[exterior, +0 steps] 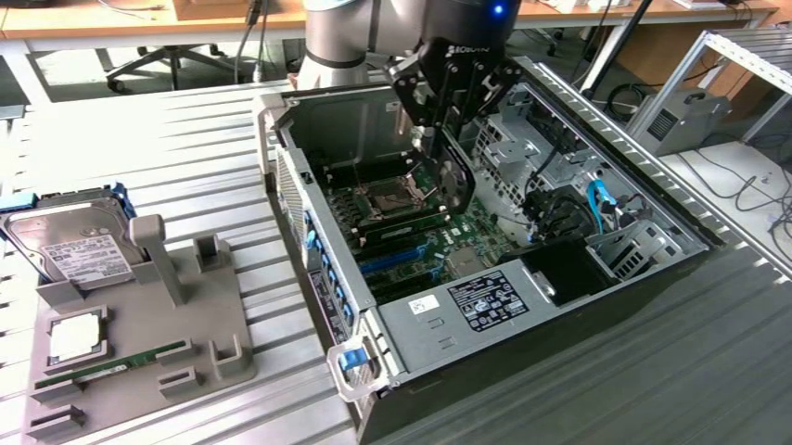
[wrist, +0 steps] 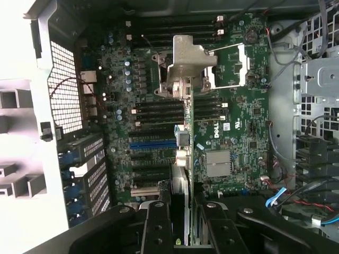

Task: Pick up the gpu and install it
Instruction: 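Pick up the gpu and move the gpu toward the slot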

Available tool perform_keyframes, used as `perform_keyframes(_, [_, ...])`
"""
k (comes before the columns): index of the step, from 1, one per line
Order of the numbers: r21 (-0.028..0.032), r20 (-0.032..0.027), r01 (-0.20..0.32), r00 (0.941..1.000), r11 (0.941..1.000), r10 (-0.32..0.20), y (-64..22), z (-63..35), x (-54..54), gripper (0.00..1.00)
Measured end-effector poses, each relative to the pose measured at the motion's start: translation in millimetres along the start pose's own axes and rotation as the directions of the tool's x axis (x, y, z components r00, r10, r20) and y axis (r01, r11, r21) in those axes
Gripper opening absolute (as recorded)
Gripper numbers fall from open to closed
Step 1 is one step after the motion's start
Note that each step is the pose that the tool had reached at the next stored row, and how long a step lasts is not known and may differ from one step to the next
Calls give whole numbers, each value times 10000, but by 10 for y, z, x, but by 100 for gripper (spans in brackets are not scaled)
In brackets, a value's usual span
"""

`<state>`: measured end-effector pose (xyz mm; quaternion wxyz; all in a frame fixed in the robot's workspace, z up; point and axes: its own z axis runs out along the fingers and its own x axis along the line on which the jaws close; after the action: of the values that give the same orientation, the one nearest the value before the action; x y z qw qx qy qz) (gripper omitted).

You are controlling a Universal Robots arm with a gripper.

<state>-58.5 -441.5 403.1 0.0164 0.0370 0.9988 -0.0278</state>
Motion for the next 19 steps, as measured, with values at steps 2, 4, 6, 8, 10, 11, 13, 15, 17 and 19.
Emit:
perform_keyframes(2, [3, 0, 1, 10000, 10000, -1, 3, 5, -18, 27])
perform_keyframes(4, [8, 0, 1, 10000, 10000, -1, 10, 10, -38, 27])
perform_keyframes(6, [10, 1, 3, 10000, 10000, -3, 18, 14, -58, 27])
perform_keyframes(8, [12, 1, 5, 10000, 10000, -5, 25, 19, -76, 27])
perform_keyframes(10, [13, 2, 7, 10000, 10000, -7, 32, 23, -96, 27])
perform_keyframes(11, [15, 1, 8, 10000, 10000, -8, 38, 26, -110, 27])
perform_keyframes(13, [15, 2, 10, 10000, 10000, -10, 45, 30, -128, 27])
perform_keyframes(15, [17, 2, 11, 10000, 10000, -11, 56, 34, -147, 27])
perform_keyframes(17, [19, 2, 13, 10000, 10000, -13, 67, 37, -166, 27])
perform_keyframes(19, [20, 3, 15, 10000, 10000, -15, 76, 41, -184, 27])
